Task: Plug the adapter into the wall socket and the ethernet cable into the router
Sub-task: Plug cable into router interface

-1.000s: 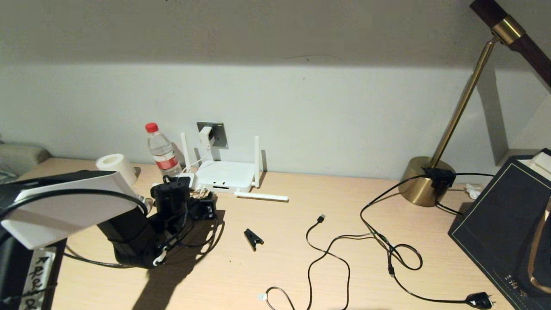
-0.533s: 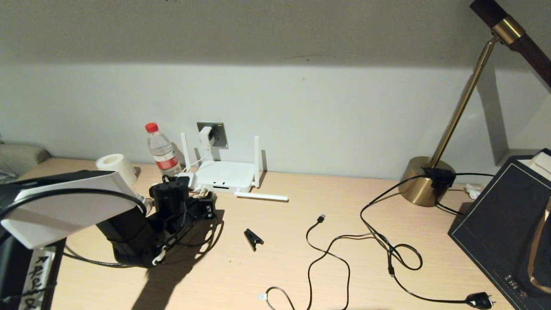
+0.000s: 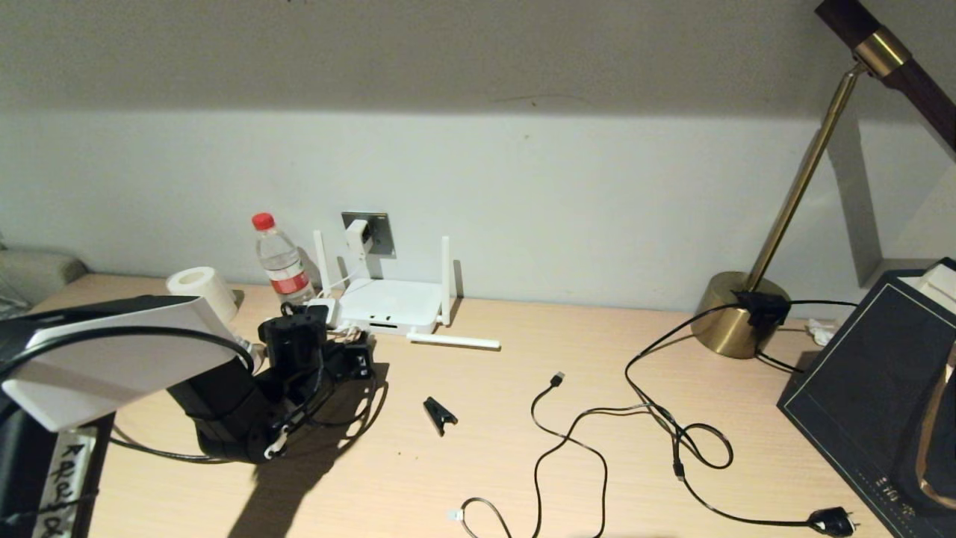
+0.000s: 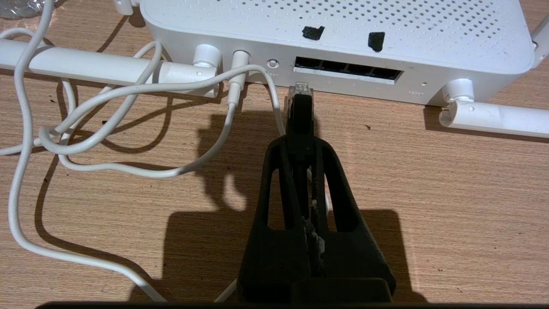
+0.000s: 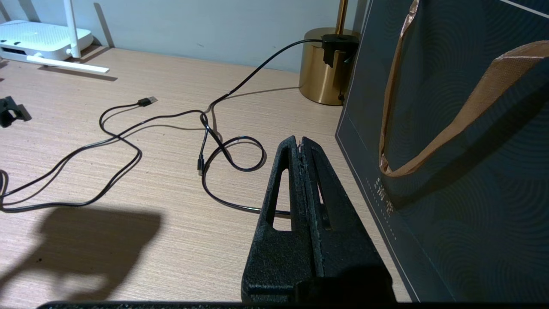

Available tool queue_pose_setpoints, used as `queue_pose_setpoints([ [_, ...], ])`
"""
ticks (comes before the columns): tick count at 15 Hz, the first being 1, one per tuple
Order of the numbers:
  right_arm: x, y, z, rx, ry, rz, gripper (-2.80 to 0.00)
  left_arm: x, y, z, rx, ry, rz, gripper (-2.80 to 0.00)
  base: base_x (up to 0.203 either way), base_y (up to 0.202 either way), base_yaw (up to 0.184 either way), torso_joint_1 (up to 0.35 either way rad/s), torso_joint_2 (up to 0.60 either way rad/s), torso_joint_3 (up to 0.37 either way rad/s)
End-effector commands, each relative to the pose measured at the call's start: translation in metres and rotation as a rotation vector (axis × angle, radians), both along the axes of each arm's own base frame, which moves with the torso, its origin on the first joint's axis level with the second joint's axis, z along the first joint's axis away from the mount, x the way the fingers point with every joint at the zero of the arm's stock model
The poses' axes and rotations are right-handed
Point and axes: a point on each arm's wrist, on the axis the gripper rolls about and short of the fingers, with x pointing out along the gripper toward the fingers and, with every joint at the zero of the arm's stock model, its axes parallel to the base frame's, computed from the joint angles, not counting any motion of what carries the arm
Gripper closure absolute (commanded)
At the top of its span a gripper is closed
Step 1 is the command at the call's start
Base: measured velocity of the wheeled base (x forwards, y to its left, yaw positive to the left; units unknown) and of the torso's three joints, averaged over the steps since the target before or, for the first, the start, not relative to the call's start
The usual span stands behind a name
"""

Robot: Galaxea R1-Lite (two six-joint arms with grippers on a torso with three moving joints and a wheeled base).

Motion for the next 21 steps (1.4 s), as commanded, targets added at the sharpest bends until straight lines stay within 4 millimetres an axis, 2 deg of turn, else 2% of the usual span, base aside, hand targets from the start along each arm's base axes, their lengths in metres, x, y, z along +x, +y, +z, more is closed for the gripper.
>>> queue_pose_setpoints([
  [1,0.0029,0.0,-0.0097,-0.001,0.036,0.001,0.0,0.0001,-0.0001,0.0003,-0.001,-0.006,0.001,0.0,0.0,0.0,0.0,0.0,0.0,0.0],
  [6,0.0029,0.0,-0.0097,-0.001,0.036,0.001,0.0,0.0014,-0.0003,-0.0055,0.01,0.006,-0.002,0.0,0.0,0.0,0.0,0.0,0.0,0.0],
  [21,0.0029,0.0,-0.0097,-0.001,0.036,0.001,0.0,0.0064,-0.0057,-0.0008,0.013,-0.022,-0.013,0.0,0.0,0.0,0.0,0.0,0.0,0.0],
])
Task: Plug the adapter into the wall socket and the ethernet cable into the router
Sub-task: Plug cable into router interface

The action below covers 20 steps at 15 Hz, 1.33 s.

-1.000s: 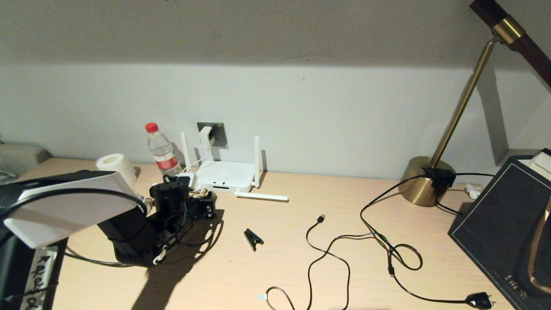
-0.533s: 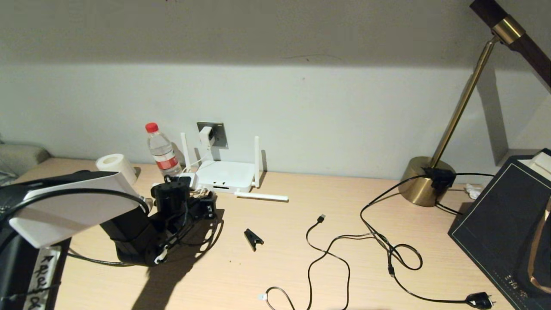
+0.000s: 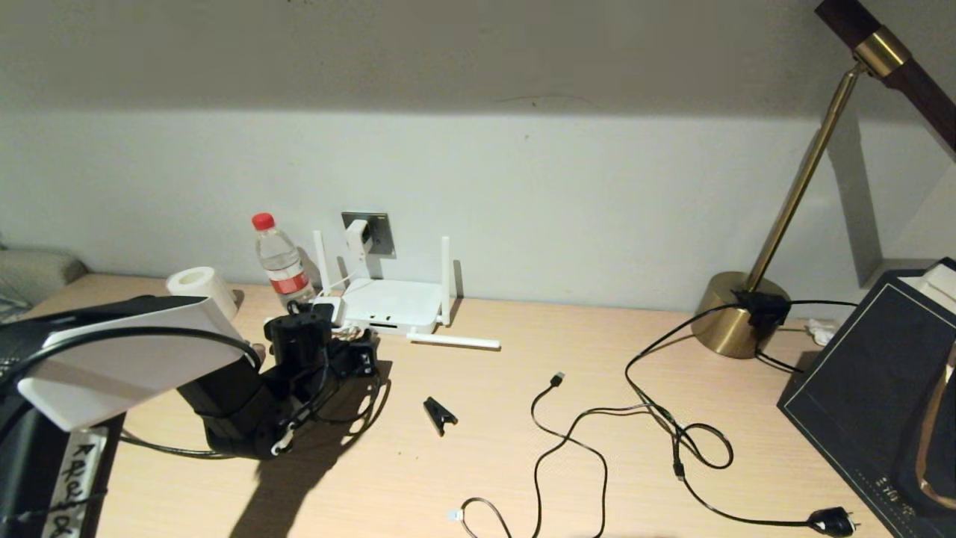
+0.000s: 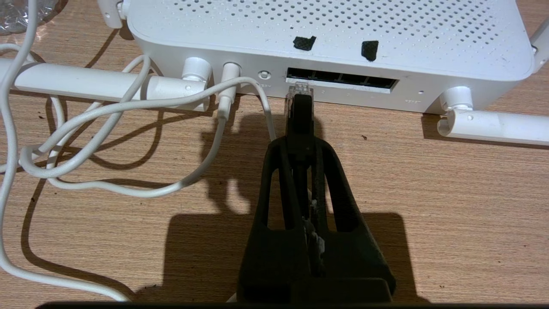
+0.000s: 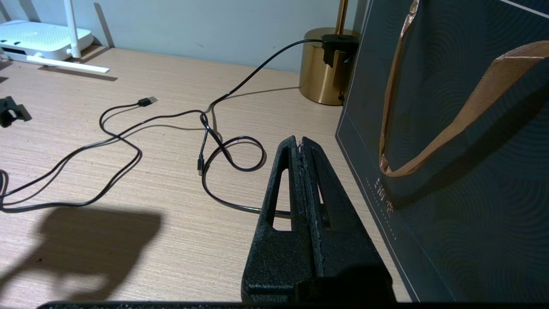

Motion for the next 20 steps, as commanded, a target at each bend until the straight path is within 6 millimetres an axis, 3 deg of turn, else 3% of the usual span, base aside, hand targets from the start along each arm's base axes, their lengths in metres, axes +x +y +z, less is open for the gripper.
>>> queue_pose_setpoints([
  [1,0.0029,0.0,-0.0097,-0.001,0.036,0.001,0.0,0.0003,-0.0003,0.0006,-0.002,-0.007,0.001,0.0,0.0,0.0,0.0,0.0,0.0,0.0],
  [20,0.0029,0.0,-0.0097,-0.001,0.036,0.001,0.0,0.0075,-0.0043,-0.0025,-0.004,-0.019,-0.006,0.0,0.0,0.0,0.0,0.0,0.0,0.0],
])
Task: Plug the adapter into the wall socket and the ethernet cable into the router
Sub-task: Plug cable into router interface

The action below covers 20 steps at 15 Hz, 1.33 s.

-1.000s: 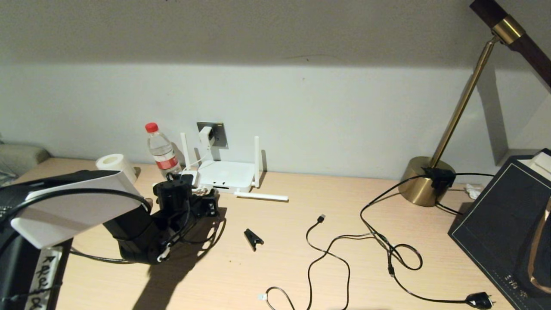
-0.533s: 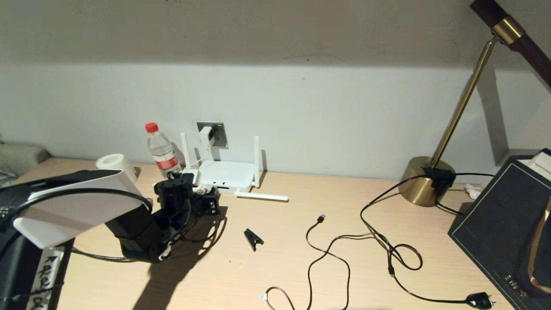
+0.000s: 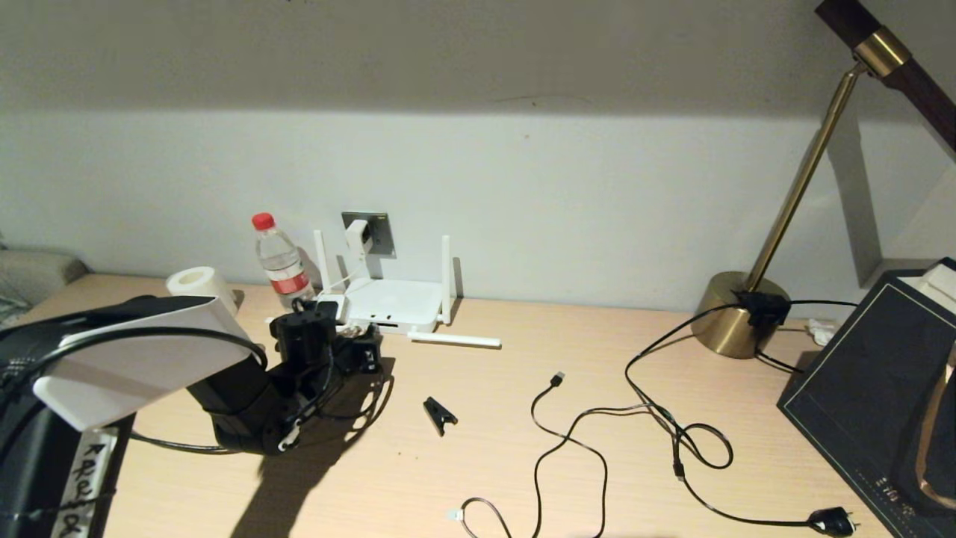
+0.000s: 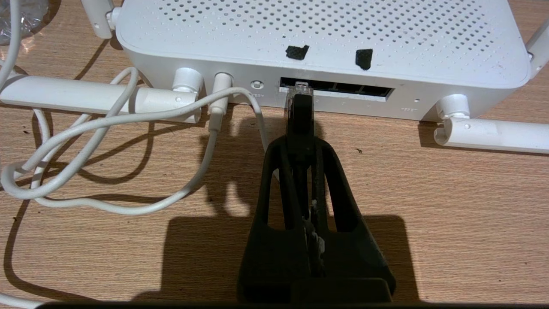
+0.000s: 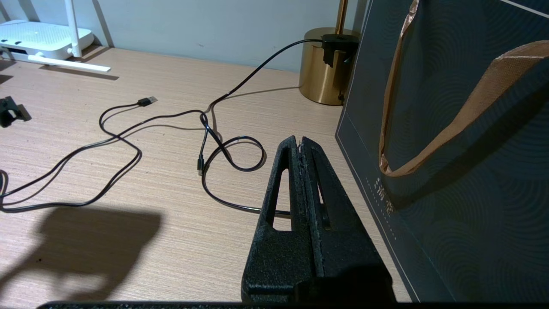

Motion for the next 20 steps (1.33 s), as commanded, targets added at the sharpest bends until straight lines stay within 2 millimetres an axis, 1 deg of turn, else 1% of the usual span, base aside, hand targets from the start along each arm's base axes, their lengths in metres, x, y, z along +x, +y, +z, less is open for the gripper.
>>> queue_pose_setpoints([
  [1,0.0029,0.0,-0.0097,-0.001,0.036,0.001,0.0,0.0005,-0.0002,-0.0016,-0.002,-0.002,0.001,0.0,0.0,0.0,0.0,0.0,0.0,0.0],
  [12,0.0029,0.0,-0.0097,-0.001,0.036,0.001,0.0,-0.0001,0.0004,0.0038,-0.003,-0.014,0.002,0.0,0.0,0.0,0.0,0.0,0.0,0.0],
  [20,0.0029,0.0,-0.0097,-0.001,0.036,0.001,0.0,0.0003,0.0005,0.0028,-0.003,-0.013,0.003,0.0,0.0,0.0,0.0,0.0,0.0,0.0],
])
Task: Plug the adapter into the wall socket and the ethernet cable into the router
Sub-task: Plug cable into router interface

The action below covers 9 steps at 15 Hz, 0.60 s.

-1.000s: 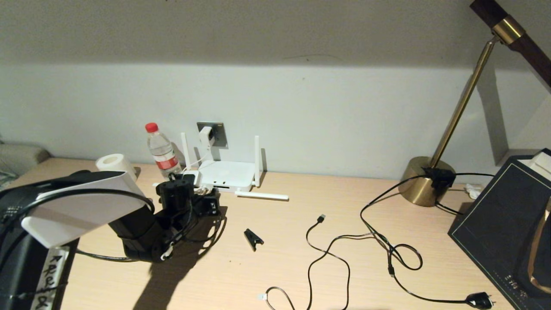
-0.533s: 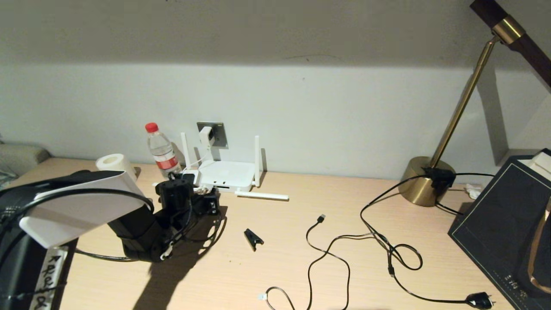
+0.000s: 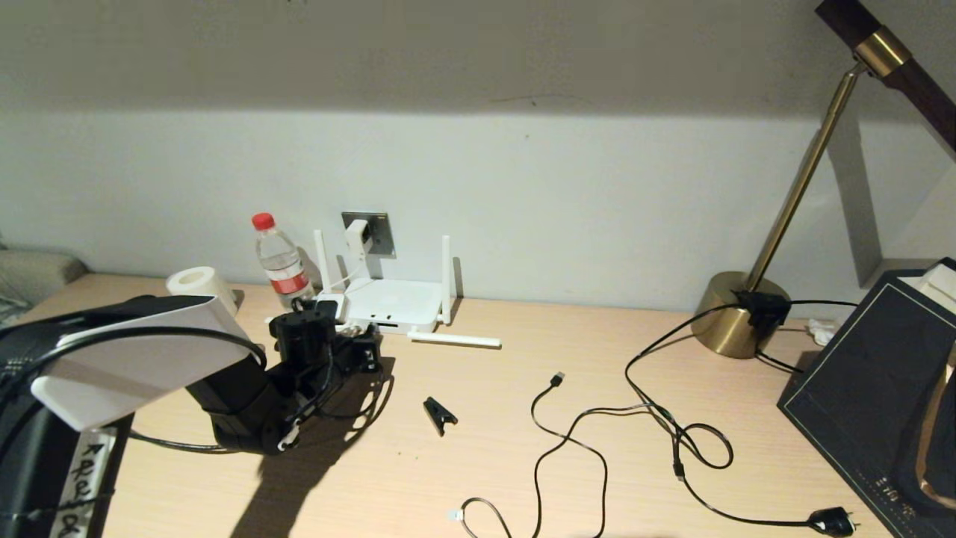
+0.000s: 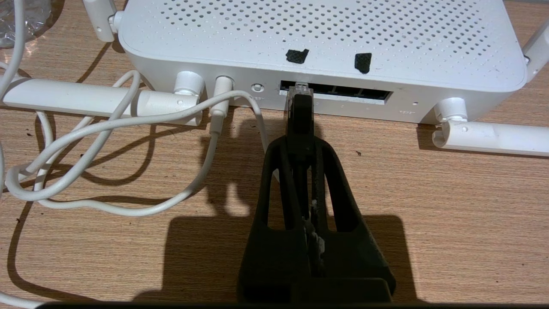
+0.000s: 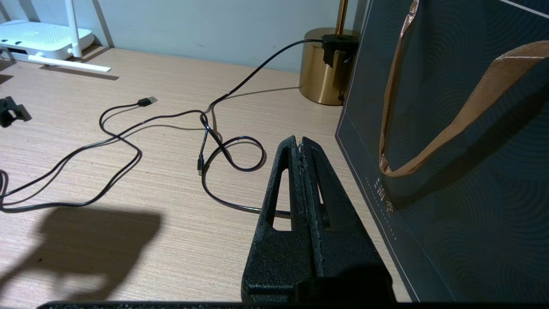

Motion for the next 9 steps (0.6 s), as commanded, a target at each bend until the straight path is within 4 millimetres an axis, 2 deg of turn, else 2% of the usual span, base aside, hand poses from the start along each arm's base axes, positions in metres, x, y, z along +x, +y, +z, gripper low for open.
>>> queue_pose_setpoints([
  [1,0.0029,0.0,-0.0097,-0.001,0.036,0.001,0.0,0.0005,0.0003,0.0008,-0.001,-0.008,0.002,0.0,0.0,0.0,0.0,0.0,0.0,0.0],
  [9,0.0029,0.0,-0.0097,-0.001,0.036,0.001,0.0,0.0035,0.001,-0.0014,-0.003,-0.009,0.005,0.0,0.0,0.0,0.0,0.0,0.0,0.0],
])
